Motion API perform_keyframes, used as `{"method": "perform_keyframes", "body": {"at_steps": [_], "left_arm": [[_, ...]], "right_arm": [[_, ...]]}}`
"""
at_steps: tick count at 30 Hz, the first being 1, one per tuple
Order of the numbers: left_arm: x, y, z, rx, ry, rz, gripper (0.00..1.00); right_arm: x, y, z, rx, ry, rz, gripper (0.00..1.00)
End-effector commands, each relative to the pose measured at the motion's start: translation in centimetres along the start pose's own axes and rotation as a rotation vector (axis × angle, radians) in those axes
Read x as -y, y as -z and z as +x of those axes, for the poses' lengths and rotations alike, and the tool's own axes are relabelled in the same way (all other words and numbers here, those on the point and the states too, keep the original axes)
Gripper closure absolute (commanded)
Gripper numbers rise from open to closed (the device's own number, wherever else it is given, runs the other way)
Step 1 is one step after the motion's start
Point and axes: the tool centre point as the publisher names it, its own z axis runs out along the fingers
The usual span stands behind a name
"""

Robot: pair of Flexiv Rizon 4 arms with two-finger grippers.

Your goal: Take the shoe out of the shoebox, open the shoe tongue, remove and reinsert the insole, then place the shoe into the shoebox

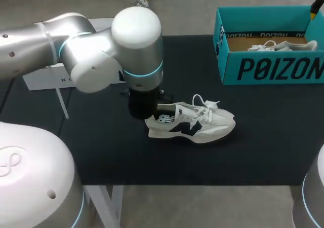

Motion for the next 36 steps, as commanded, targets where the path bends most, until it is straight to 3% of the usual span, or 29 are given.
{"method": "perform_keyframes", "body": {"at_steps": [1, 20, 21, 23, 29, 36], "left_arm": [[-0.5, -0.9, -0.7, -0.007, 0.004, 0.014, 1.0], [0.1, -2.8, -0.9, -0.046, 0.002, 0.041, 1.0], [0.1, -2.7, -1.0, -0.045, 0.001, 0.042, 0.79], [0.1, -2.5, -1.0, -0.052, 0.0, 0.035, 0.0], [-0.7, -0.8, -0.2, -0.063, 0.037, -0.001, 0.0], [-2.4, 4.4, 1.5, 0.006, 0.181, -0.061, 0.0]], "right_arm": [[0.1, 0.0, 0.0, 0.001, -0.001, -0.002, 0.0], [0.1, 0.0, 0.0, 0.001, -0.001, -0.002, 0.0], [0.1, 0.0, 0.0, 0.001, -0.001, -0.002, 0.0], [0.1, 0.0, 0.0, 0.001, -0.001, -0.002, 0.0], [0.1, 0.0, 0.0, 0.001, -0.001, -0.002, 0.0], [0.1, 0.0, 0.0, 0.001, -0.001, -0.002, 0.0]]}}
